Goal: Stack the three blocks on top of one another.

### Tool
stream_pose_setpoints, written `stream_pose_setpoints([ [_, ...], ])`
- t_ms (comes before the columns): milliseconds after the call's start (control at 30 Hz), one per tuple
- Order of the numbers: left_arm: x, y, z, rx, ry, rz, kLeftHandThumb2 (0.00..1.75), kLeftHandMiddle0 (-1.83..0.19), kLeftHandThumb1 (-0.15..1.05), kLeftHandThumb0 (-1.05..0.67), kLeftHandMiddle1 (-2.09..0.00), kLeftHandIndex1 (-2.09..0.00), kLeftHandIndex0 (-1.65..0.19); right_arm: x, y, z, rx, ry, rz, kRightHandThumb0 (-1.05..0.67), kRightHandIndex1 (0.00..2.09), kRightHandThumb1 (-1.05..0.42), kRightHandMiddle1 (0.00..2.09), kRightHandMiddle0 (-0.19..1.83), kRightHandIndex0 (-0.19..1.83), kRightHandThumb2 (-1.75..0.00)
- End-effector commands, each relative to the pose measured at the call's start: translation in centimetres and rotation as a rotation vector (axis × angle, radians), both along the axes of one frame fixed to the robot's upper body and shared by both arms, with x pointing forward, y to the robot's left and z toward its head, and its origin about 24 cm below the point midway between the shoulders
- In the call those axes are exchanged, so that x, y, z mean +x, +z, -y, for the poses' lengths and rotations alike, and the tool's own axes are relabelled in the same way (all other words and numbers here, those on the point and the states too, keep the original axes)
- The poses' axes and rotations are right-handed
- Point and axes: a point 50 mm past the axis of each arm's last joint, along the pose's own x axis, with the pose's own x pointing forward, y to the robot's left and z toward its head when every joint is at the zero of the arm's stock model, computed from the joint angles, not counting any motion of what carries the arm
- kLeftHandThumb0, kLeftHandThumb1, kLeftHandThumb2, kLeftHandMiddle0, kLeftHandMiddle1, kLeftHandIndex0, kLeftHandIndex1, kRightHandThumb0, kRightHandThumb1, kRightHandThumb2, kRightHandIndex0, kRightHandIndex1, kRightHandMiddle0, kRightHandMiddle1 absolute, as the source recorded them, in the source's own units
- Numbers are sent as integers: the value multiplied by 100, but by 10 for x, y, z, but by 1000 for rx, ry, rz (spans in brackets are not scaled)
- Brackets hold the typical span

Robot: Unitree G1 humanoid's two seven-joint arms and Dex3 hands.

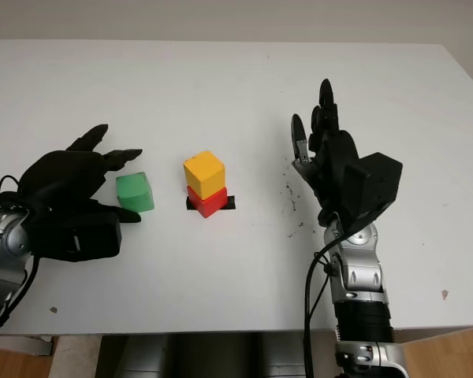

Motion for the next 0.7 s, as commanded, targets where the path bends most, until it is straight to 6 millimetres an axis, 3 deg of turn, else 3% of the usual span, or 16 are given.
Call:
stream_pose_setpoints([
  [0, 1, -2, 3, -3, 0, -2, 5, 7, 101, -83, -7, -16, -32, -2, 1, 4, -10, -6, 5, -61, 5, -105, 5, -15, -16, -56],
  [267, 4, -9, 3, -154, 2, -27, 6, -2, 103, -77, -8, -24, -44, -2, 2, 4, -2, 1, -2, -61, 5, -105, 5, -15, -17, -56],
  [367, 4, -9, 3, -202, 3, -33, 9, -8, 104, -69, -6, -61, -32, -2, 2, 4, -10, -3, -2, -61, 5, -105, 5, -15, -17, -56],
  [533, 2, -10, 2, -256, 22, 18, 18, -22, 105, -42, -6, -138, -19, -3, 3, 4, -12, 0, -3, -59, 5, -105, 5, -16, -17, -57],
  [667, 1, -9, 2, -260, 26, 51, 18, -27, 105, -40, -7, -154, -15, -2, 2, 4, -9, 2, 1, -59, 5, -105, 5, -16, -17, -57],
])
